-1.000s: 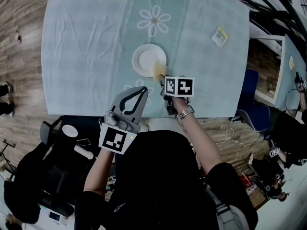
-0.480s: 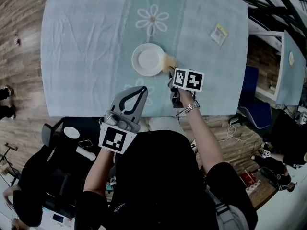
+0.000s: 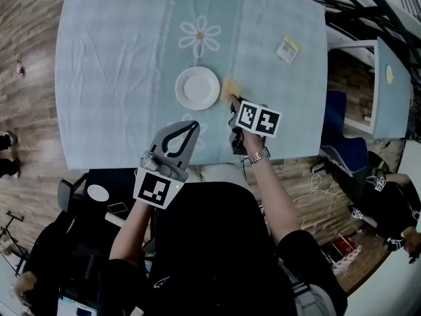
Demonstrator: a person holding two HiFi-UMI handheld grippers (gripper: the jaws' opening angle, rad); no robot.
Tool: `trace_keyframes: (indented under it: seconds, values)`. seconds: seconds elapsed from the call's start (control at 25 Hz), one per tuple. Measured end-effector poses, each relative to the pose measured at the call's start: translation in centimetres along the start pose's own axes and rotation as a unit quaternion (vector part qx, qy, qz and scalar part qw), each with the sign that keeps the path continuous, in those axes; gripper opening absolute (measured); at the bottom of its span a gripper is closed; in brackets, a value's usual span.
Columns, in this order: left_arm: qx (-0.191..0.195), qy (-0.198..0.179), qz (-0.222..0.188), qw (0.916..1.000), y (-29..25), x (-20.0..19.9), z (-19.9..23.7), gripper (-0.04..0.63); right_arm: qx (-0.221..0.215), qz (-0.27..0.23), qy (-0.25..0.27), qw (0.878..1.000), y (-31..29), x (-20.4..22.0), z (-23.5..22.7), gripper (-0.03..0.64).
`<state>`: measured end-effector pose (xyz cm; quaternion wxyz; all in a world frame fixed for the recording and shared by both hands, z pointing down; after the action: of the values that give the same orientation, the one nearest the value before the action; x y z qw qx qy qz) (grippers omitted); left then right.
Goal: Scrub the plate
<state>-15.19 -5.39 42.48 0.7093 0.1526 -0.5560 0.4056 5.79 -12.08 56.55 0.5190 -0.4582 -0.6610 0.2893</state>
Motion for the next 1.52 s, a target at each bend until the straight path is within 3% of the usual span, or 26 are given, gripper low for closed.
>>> trace_keyframes:
  seconds: [0.52, 0.76, 0.96, 1.12, 1.32, 1.52]
  values:
    - [0.035, 0.019, 0.005, 0.9992, 0.7, 0.9, -2.3, 0.012, 0.028, -0.167, 0.029, 0.985, 10.9, -0.6, 2.5, 0.061]
    - [0.036, 0.007, -0.011, 0.9993, 1.1, -0.2, -5.3, 0.012, 0.028, -0.244, 0.084, 0.966, 16.6, -0.2, 3.6, 0.061]
    - [0.021, -0.008, -0.022, 0.9995, 2.0, -0.8, -7.7, 0.012, -0.002, -0.303, 0.13, 0.944, 21.0, 1.1, 4.6, 0.061]
    - [-0.009, -0.017, -0.036, 0.9992, 1.5, -0.8, -10.7, 0.012, -0.04, -0.327, 0.142, 0.934, 23.9, 2.3, 3.2, 0.061]
    - [-0.059, 0.039, -0.062, 0.9956, 0.5, 0.1, -16.0, 0.012, -0.068, -0.339, 0.156, 0.925, 27.7, 4.9, 0.3, 0.061]
    - [-0.048, 0.022, -0.094, 0.9942, -0.4, 1.0, -21.6, 0.012, -0.073, -0.335, 0.151, 0.927, 29.8, 7.7, -2.7, 0.061]
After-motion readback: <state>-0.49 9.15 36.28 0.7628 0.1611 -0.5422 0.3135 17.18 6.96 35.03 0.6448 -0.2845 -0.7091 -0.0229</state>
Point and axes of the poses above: the fingertips, and each gripper's own axes: y backward along the fingers, z to its left, x out of its underside, the point moved 7 cm from there along y, backward along the fingers, and after that the axes turned 10 degrees about y, right-handed, at the moved point
